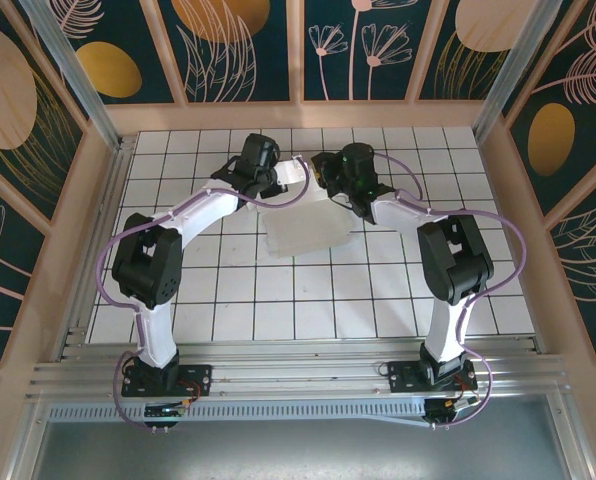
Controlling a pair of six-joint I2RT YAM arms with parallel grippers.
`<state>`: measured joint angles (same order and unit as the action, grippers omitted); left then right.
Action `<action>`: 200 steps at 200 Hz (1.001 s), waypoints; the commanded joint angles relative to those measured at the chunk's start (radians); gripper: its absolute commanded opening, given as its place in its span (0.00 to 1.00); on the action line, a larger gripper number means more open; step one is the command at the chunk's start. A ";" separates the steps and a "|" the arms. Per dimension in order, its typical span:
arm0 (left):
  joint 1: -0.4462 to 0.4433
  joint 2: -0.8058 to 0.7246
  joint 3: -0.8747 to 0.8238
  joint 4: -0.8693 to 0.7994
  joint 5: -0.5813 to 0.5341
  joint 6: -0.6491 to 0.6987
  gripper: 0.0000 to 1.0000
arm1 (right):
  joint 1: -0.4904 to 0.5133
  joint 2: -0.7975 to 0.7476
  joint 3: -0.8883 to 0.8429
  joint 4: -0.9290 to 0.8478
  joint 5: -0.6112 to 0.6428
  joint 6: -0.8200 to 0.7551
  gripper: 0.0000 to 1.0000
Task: Fold the paper box
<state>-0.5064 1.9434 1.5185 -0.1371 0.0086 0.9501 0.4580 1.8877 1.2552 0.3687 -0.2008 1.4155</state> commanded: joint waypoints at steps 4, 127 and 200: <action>-0.019 -0.041 -0.030 0.056 -0.001 -0.005 0.13 | -0.002 -0.001 -0.029 0.048 0.040 -0.003 0.15; 0.018 -0.505 -0.230 -0.097 -0.134 -1.794 0.72 | -0.035 -0.005 -0.177 0.332 0.012 -0.064 0.04; 0.174 -0.366 -0.341 0.117 0.222 -2.054 0.59 | -0.043 -0.026 -0.237 0.382 0.008 -0.115 0.06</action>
<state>-0.3325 1.5116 1.1309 -0.1020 0.0681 -1.0378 0.4278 1.8877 1.0382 0.7227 -0.1940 1.3579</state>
